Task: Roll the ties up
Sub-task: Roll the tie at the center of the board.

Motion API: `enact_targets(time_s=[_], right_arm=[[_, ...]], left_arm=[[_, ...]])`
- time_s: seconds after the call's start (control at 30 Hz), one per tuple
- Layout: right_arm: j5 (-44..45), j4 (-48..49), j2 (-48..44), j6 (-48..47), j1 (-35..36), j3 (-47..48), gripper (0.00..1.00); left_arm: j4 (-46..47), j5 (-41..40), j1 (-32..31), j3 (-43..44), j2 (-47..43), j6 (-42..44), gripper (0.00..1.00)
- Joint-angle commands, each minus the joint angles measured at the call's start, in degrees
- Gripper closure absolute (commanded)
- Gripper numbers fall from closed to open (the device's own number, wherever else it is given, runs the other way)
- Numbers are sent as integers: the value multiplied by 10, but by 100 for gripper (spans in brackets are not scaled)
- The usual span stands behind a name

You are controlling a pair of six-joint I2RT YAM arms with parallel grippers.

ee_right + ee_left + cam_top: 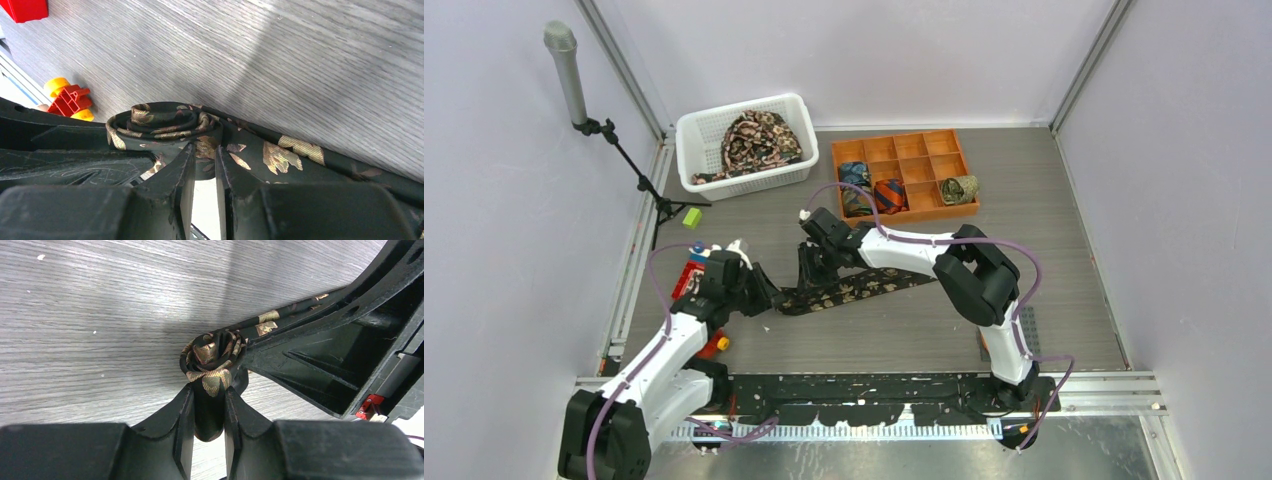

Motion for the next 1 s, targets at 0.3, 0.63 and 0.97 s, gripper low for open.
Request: enact_targets(time_s=[0.3,0.63,0.97], right_arm=[[5,6,-21,4,10,6,75],[-1,13,-5,11,19,15,78],[-15,23,18,20,27,38,78]], left_arm=[[0,-3,3,41,11,8,76],[-6,2,3,55,17,7,77],[-21,7,3,69,25,14,77]])
